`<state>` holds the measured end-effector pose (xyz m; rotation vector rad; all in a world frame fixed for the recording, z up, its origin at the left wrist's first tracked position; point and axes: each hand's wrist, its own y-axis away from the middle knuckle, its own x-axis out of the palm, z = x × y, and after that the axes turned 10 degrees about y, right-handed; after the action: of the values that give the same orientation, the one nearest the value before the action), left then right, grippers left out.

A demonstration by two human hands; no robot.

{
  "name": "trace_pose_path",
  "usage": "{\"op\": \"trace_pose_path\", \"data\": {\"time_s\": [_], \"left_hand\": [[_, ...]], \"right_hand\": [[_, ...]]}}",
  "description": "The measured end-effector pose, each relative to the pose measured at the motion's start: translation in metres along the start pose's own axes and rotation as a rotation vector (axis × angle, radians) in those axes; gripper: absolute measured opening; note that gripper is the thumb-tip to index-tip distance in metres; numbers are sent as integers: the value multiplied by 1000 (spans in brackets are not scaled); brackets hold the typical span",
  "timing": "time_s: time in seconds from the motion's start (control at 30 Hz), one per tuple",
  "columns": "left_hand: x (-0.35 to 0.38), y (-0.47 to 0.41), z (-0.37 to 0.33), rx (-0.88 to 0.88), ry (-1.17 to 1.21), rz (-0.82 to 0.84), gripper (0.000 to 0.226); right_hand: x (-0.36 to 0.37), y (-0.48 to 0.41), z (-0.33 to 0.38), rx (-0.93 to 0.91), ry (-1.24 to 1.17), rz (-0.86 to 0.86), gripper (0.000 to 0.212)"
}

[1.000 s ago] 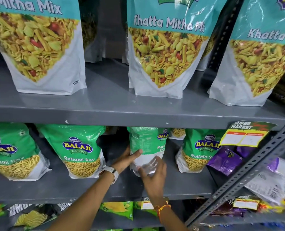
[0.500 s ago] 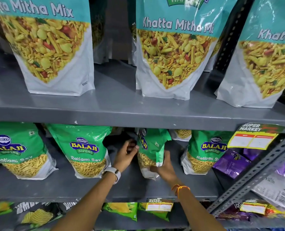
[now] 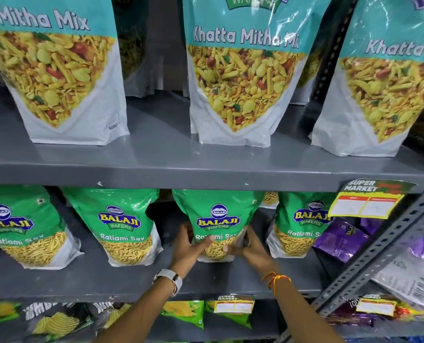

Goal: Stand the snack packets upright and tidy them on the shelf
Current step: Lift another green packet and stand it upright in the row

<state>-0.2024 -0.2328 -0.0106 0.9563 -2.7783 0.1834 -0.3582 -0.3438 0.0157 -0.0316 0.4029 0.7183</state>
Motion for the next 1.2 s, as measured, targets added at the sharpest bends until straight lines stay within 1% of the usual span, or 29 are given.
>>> {"op": "trace_pose_path", "data": {"time_s": [0.13,0.17,0.27,0.37,0.47,0.53,0.57,0.6,0.67,0.7,0.73,0.77,0.8,0.83,0.9,0.97,1.03,1.1,1.13,1.17,1.2], "left_hand": [[-17,-2,-5,24,-313,207,74],[-20,-2,-5,10,-337,220,74],[-21,-4,0,-45,-309,136,77],[-21,-8,5,-53,-307,47,74],[-20,-6,9,-51,-292,48,69],[-17,-3,8,-41,-261,35,64],[-14,2,7,-4,-246,2,58],[-12,7,5,49,-247,-59,54],[-4,28,11,149,-281,-253,44],[2,41,16,196,-302,-330,38],[10,56,22,231,-315,-333,34],[20,68,26,256,-326,-266,33],[32,75,30,270,-346,-154,31],[46,77,32,272,-382,-39,28],[78,63,28,246,-413,125,29],[113,42,23,170,-389,212,49],[143,20,20,44,-356,255,74],[162,-1,21,-99,-359,299,96],[170,-9,23,-156,-377,314,103],[174,-17,24,-198,-384,323,103],[175,-23,26,-215,-362,332,95]], "right_hand": [[7,-3,-4,18,-30,-27,72],[8,-3,-4,9,-26,-28,72],[15,-6,-3,-11,17,-54,68],[22,-7,-3,-28,27,-77,66],[25,-6,-3,-59,66,-68,65],[25,2,-3,-77,94,-107,63],[24,9,-6,-72,110,-165,58],[22,15,-9,-59,117,-256,49],[14,36,-22,-8,121,-543,21],[7,45,-28,3,109,-697,20],[-4,54,-35,26,74,-828,23],[-16,59,-39,51,16,-911,24],[-28,60,-42,76,-29,-951,26],[-41,59,-43,106,-45,-954,34],[-64,49,-48,144,-92,-882,57],[-82,40,-53,166,-154,-755,79],[-96,35,-61,193,-124,-628,93],[-100,33,-65,221,-46,-498,93],[-103,30,-68,200,-63,-458,89],[-104,28,-68,167,-114,-443,86],[-104,25,-69,138,-168,-436,83]]}}
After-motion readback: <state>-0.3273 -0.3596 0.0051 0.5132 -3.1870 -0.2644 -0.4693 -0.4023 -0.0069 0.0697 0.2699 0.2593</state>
